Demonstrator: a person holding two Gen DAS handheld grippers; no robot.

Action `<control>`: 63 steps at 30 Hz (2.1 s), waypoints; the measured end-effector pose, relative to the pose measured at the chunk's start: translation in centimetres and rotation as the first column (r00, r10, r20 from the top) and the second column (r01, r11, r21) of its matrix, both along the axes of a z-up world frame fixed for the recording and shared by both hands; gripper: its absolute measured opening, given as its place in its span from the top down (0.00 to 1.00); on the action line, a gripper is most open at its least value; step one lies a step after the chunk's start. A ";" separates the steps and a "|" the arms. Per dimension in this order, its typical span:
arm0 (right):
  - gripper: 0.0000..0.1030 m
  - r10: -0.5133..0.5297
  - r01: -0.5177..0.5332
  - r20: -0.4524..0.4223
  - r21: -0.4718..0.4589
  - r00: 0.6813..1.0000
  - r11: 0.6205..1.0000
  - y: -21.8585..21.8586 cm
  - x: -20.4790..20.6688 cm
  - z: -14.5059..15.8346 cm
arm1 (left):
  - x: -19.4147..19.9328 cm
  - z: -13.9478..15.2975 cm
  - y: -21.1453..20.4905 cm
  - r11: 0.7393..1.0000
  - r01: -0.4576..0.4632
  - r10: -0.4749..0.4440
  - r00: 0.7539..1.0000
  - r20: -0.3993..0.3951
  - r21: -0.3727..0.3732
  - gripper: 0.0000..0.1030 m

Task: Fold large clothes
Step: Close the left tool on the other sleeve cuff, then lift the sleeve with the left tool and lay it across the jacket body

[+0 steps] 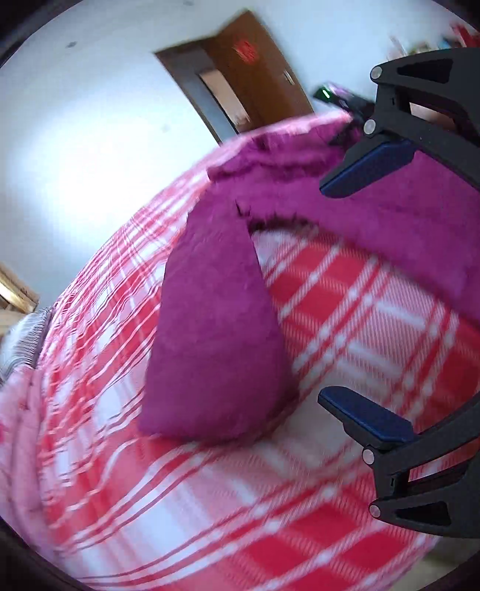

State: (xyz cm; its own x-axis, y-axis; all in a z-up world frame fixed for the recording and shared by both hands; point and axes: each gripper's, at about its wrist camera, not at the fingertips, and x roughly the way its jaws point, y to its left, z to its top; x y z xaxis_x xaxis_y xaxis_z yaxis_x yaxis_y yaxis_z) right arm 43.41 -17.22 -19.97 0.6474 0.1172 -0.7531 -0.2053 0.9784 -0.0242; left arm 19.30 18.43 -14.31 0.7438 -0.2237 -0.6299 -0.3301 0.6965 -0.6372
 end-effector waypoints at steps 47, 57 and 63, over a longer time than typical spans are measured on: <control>0.35 -0.007 0.007 0.009 0.053 1.000 0.999 -0.7 -0.1 0.2 | 8.7 14.8 -9.7 0.777 -0.042 -0.270 0.879 0.393 0.628 0.92; 0.34 -0.006 0.006 0.010 0.088 1.000 0.996 -1.1 -0.1 0.2 | 12.5 9.0 -20.4 0.725 0.228 -0.494 0.829 0.261 0.649 0.92; 0.32 -0.007 0.005 0.012 0.113 1.000 0.994 -1.4 0.0 0.2 | 14.4 5.7 -23.5 0.714 0.332 -0.538 0.823 0.181 0.616 0.92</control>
